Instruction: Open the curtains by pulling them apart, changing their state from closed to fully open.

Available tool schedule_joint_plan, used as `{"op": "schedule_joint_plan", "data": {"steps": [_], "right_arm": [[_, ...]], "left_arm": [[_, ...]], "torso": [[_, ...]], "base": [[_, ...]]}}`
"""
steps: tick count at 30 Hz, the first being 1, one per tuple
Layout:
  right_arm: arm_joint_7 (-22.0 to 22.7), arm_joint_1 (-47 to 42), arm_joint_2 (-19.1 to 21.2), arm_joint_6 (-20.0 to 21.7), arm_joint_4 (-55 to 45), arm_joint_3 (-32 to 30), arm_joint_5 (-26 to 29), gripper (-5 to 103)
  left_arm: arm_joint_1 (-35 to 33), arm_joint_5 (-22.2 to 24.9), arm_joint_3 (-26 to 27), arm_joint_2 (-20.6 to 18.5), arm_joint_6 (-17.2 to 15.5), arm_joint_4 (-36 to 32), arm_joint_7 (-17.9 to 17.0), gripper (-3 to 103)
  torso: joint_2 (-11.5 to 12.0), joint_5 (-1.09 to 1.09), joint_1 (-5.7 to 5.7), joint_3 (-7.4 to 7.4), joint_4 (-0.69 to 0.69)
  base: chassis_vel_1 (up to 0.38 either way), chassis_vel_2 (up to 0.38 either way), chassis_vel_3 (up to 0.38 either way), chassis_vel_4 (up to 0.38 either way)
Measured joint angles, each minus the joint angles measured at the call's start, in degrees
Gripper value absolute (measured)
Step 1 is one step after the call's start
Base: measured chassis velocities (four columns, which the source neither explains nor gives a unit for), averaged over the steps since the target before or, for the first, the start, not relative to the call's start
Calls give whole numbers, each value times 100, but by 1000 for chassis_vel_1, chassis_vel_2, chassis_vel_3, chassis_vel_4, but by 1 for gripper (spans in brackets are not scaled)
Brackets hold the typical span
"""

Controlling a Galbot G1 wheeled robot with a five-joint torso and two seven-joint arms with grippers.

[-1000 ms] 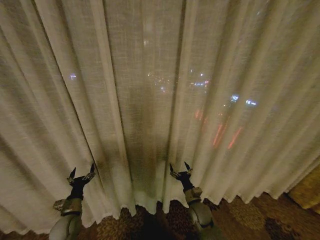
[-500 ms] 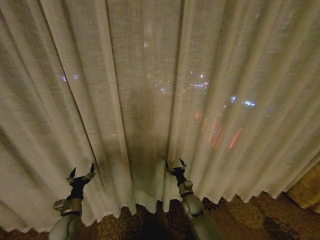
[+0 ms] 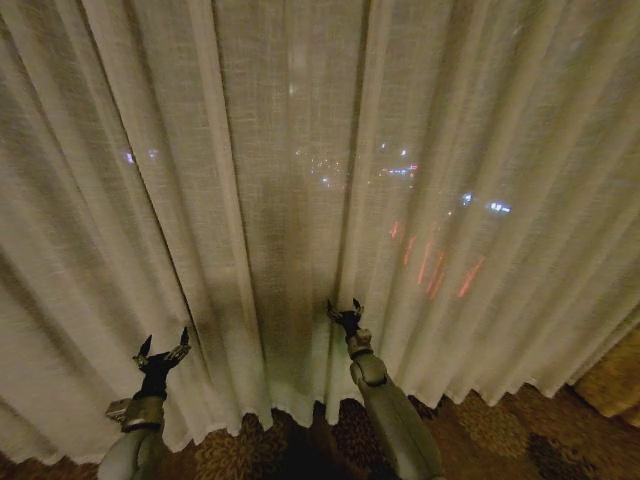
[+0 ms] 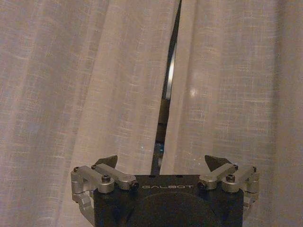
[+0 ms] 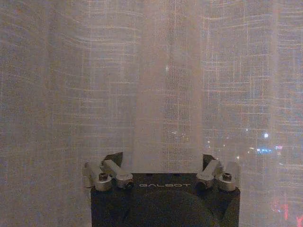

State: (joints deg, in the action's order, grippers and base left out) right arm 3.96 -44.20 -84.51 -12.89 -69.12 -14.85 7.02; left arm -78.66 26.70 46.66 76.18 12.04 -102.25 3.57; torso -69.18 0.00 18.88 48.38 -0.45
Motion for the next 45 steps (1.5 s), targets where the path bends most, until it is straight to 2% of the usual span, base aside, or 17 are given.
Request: {"op": "schedule_joint_plan", "data": {"steps": [3, 7, 8, 9, 10, 12, 13, 16, 18, 22, 45], "right_arm": [[-16, -13, -4, -28, 4, 12, -7, 76], [-30, -88, 6, -39, -72, 23, -21, 54], [-30, -88, 6, -39, -72, 23, -21, 54], [-30, -103, 11, -39, -90, 23, -25, 49], [-30, -120, 19, -39, -108, 24, -31, 49], [-29, -151, 34, -39, -128, 21, -40, 38], [-29, -151, 34, -39, -128, 21, -40, 38], [-7, -174, 47, -38, -132, 21, -59, 21], [7, -175, 47, -38, -132, 23, -60, 21], [12, -176, 43, -73, -128, 48, -22, 2], [-391, -2, 65, -200, 50, 123, 323, 0]], "left_arm": [[0, 0, 0, 0, 0, 0, 0, 100], [0, 0, 0, 0, 0, 0, 0, 100], [0, 0, 0, 0, 0, 0, 0, 100], [0, 0, 0, 0, 0, 0, -1, 100], [0, 0, 0, 0, 0, 0, 0, 100], [0, 0, 0, 0, 0, 0, 0, 100], [0, 0, 0, 0, 0, 0, 0, 100], [0, 0, 0, 0, 0, 0, 0, 100], [0, 0, 0, 0, 0, 0, 0, 100], [0, 0, 0, 0, 0, 0, 0, 100], [0, 0, 0, 0, 0, 0, 0, 100]], "torso": [[0, 0, 0, 0, 0], [0, -1, 0, 0, 0], [0, -1, 0, 0, 0], [0, 0, 0, 0, 0], [0, 0, 0, 0, 0], [0, 0, 0, 0, -1], [0, 0, 0, 0, -1], [0, 0, 0, 0, -1], [0, 0, 0, 0, -1], [0, 0, 0, 0, -1], [0, 0, 0, 0, 0]], "base": [[0, 0, 0, 0], [0, 0, 0, 0], [0, 0, 0, 0], [0, 0, 0, 0], [0, 0, 0, 0], [0, 0, 0, 0], [0, 0, 0, 0], [0, 0, 0, 0], [0, 0, 0, 0], [0, 0, 0, 0], [-1, -3, 2, 2]]}}
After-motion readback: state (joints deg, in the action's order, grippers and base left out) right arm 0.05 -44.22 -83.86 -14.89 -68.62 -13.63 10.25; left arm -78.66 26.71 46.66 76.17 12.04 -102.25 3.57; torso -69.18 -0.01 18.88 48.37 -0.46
